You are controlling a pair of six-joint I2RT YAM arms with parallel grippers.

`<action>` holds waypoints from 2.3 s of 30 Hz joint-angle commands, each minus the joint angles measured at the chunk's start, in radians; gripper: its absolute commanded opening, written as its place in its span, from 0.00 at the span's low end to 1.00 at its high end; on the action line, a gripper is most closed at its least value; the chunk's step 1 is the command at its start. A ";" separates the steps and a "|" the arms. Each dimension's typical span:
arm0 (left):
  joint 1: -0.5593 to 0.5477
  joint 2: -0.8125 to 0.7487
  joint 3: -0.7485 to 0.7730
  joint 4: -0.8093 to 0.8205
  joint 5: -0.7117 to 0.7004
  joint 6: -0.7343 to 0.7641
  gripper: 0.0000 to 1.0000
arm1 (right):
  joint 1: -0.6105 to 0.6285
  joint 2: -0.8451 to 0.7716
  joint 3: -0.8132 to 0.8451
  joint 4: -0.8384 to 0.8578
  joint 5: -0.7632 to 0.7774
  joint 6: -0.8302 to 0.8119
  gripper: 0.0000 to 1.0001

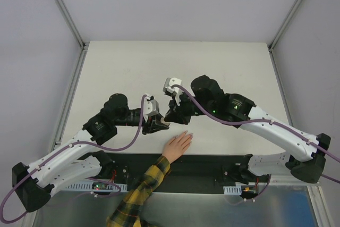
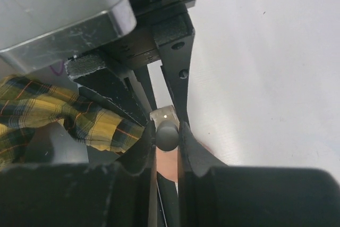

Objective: Paint the nails

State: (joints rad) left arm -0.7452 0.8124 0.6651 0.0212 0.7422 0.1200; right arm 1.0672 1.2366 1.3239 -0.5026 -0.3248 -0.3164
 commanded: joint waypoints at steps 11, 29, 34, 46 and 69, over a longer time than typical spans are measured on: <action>0.003 -0.114 0.005 0.052 -0.543 0.086 0.00 | 0.298 0.130 0.089 -0.102 1.136 0.712 0.01; 0.003 -0.078 0.018 0.052 -0.336 0.061 0.00 | 0.120 -0.046 -0.003 0.058 0.574 0.392 0.65; 0.004 -0.056 0.022 0.052 -0.259 0.049 0.00 | 0.077 -0.074 -0.034 0.088 0.359 0.321 0.68; 0.003 -0.025 0.030 0.052 -0.093 0.035 0.00 | 0.050 -0.035 -0.017 0.096 0.216 0.178 0.36; 0.003 -0.065 0.013 0.052 -0.452 0.050 0.00 | 0.138 0.083 0.006 0.036 0.844 0.398 0.00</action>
State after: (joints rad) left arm -0.7513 0.7879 0.6540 -0.0021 0.5194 0.1619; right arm 1.1198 1.2755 1.2957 -0.4026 -0.0505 -0.1364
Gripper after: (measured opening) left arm 0.250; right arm 0.150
